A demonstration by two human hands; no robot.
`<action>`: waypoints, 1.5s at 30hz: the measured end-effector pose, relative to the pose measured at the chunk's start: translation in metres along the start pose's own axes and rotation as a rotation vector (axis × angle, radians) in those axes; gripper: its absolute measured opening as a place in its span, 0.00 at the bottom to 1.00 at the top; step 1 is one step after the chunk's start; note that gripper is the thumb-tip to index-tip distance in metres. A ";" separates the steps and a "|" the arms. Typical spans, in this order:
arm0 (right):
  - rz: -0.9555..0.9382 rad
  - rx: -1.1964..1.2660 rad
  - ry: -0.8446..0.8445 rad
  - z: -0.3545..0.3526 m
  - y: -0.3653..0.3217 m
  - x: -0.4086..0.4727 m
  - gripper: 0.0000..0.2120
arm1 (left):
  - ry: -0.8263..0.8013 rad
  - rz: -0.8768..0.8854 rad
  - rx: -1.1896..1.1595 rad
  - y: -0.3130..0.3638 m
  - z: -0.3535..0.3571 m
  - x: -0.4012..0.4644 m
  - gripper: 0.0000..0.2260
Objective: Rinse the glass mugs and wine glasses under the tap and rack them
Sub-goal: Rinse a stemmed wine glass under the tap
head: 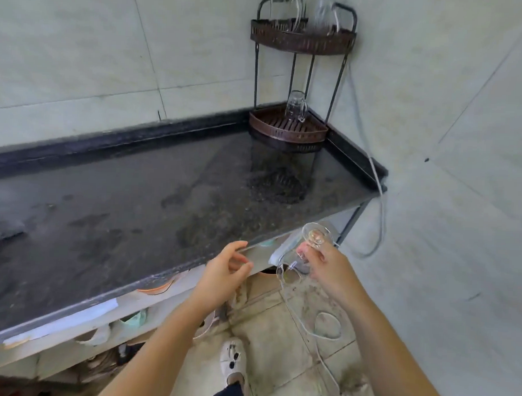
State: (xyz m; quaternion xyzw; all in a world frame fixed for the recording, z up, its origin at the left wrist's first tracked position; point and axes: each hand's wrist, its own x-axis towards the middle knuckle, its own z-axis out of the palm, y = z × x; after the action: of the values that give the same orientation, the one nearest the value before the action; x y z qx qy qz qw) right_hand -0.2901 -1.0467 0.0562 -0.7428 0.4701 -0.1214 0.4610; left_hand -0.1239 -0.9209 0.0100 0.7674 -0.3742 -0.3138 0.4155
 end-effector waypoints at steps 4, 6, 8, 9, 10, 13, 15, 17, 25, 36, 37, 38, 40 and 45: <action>0.019 0.023 0.024 -0.014 -0.020 0.070 0.10 | -0.047 0.028 0.022 0.022 -0.015 0.080 0.19; 0.036 0.029 0.044 -0.022 -0.030 0.105 0.10 | -0.071 0.045 0.030 0.035 -0.024 0.121 0.19; 0.049 0.045 0.070 -0.031 -0.038 0.140 0.11 | -0.080 0.055 0.028 0.048 -0.031 0.160 0.18; 0.053 0.061 0.079 -0.036 -0.041 0.157 0.11 | -0.082 0.055 0.024 0.053 -0.033 0.178 0.18; 0.058 0.075 0.081 -0.040 -0.045 0.172 0.11 | -0.084 0.055 0.017 0.058 -0.034 0.194 0.18; 0.033 0.098 0.087 -0.055 -0.056 0.221 0.09 | -0.092 0.065 0.005 0.071 -0.033 0.243 0.18; 0.018 0.093 0.092 -0.067 -0.062 0.258 0.09 | -0.096 0.066 0.003 0.078 -0.030 0.277 0.18; 0.000 0.085 0.083 -0.079 -0.067 0.298 0.10 | -0.095 0.064 0.012 0.086 -0.024 0.312 0.19; -0.089 -0.017 -0.020 -0.120 -0.087 0.476 0.09 | -0.024 -0.035 0.016 0.105 0.012 0.458 0.20; -0.262 -0.189 -0.191 -0.072 -0.118 0.631 0.16 | 0.000 0.095 0.608 0.057 0.054 0.547 0.23; -0.275 -0.180 -0.206 -0.065 -0.120 0.637 0.16 | 0.004 0.098 0.596 0.055 0.056 0.546 0.24; -0.289 -0.178 -0.221 -0.058 -0.122 0.644 0.15 | 0.010 0.101 0.587 0.053 0.056 0.545 0.24; -0.302 -0.190 -0.246 -0.045 -0.125 0.653 0.15 | 0.022 0.099 0.576 0.053 0.057 0.544 0.24; -0.275 -0.260 -0.256 -0.023 -0.115 0.662 0.19 | 0.028 0.100 0.575 0.052 0.060 0.544 0.24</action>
State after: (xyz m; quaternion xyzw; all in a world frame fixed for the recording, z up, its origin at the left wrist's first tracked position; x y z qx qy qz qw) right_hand 0.1135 -1.5812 -0.0068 -0.8624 0.3138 -0.0259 0.3963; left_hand 0.0967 -1.4186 -0.0645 0.8385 -0.4794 -0.1634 0.2010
